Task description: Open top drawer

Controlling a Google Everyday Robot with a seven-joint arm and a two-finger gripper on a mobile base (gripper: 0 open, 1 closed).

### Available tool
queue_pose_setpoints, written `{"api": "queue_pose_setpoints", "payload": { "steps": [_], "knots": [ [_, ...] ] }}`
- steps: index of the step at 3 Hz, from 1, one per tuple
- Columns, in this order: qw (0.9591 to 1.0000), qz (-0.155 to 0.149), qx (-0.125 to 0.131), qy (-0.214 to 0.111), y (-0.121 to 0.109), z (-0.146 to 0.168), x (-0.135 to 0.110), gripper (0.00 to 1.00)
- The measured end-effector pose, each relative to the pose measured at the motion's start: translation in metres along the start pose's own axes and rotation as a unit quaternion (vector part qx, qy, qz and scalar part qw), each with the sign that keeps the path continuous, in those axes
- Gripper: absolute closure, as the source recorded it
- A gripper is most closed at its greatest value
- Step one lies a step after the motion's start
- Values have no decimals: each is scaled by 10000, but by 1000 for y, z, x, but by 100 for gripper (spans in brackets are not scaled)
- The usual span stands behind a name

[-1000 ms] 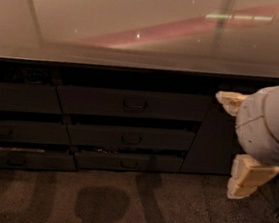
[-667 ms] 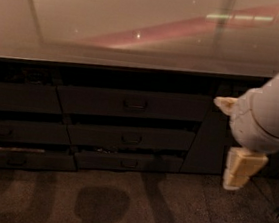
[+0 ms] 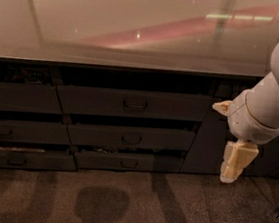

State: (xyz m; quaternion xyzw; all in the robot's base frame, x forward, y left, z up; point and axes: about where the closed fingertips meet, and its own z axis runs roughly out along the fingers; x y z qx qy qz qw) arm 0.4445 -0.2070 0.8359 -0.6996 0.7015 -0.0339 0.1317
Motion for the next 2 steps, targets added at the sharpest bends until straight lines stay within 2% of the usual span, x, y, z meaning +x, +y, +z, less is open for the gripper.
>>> {"api": "queue_pose_setpoints", "payload": {
  "steps": [1, 2],
  "knots": [
    [9997, 132, -193, -85, -8, 14, 6, 0],
    [9997, 131, -195, -85, -9, 14, 6, 0]
  ]
}}
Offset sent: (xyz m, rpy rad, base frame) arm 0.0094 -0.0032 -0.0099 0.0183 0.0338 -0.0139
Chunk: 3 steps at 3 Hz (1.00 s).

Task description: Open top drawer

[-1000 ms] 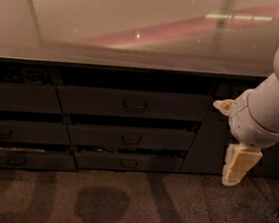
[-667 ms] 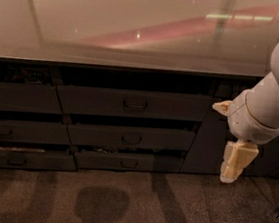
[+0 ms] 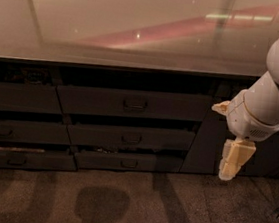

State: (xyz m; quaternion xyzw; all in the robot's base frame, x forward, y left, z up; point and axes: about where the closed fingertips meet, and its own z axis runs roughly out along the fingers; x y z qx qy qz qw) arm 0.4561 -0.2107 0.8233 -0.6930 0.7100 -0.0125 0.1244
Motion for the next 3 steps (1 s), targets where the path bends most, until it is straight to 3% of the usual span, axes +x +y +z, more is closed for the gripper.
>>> {"api": "queue_pose_setpoints", "payload": {
  "steps": [1, 3],
  "knots": [
    [9997, -85, -219, 32, -12, 11, -12, 0],
    [9957, -703, -555, 251, -24, 31, -73, 0]
  ]
}}
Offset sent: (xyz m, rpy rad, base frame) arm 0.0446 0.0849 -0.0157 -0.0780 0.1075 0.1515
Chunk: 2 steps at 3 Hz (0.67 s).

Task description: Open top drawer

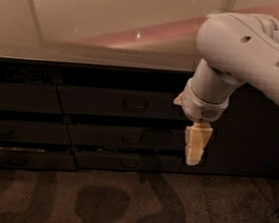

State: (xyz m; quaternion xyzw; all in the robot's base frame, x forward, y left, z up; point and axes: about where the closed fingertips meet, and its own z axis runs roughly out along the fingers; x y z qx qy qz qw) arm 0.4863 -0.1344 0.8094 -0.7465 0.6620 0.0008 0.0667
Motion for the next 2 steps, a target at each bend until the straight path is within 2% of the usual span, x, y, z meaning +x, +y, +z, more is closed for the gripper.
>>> {"api": "queue_pose_setpoints", "payload": {
  "steps": [1, 2],
  "knots": [
    [9995, -278, -140, 44, 0, 7, -18, 0],
    [9995, -284, -140, 44, 0, 7, -18, 0]
  ]
}}
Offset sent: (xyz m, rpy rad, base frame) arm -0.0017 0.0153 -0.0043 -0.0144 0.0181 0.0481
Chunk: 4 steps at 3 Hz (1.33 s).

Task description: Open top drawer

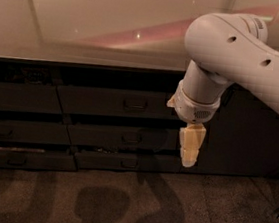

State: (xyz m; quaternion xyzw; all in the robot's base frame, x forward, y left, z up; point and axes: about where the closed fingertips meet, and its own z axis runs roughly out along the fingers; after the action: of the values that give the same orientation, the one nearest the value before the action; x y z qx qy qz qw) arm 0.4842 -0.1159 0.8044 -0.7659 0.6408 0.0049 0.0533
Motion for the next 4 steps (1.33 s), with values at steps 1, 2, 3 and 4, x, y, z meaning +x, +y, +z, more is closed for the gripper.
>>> {"api": "queue_pose_setpoints", "payload": {
  "steps": [1, 2, 3, 4],
  "knots": [
    [9995, -270, 182, -19, 5, -1, -3, 0],
    [9945, -799, 673, 20, 24, -3, -11, 0],
    [9923, -866, 889, -4, 17, 0, -13, 0],
    [9923, -866, 889, -4, 17, 0, -13, 0]
  ]
}}
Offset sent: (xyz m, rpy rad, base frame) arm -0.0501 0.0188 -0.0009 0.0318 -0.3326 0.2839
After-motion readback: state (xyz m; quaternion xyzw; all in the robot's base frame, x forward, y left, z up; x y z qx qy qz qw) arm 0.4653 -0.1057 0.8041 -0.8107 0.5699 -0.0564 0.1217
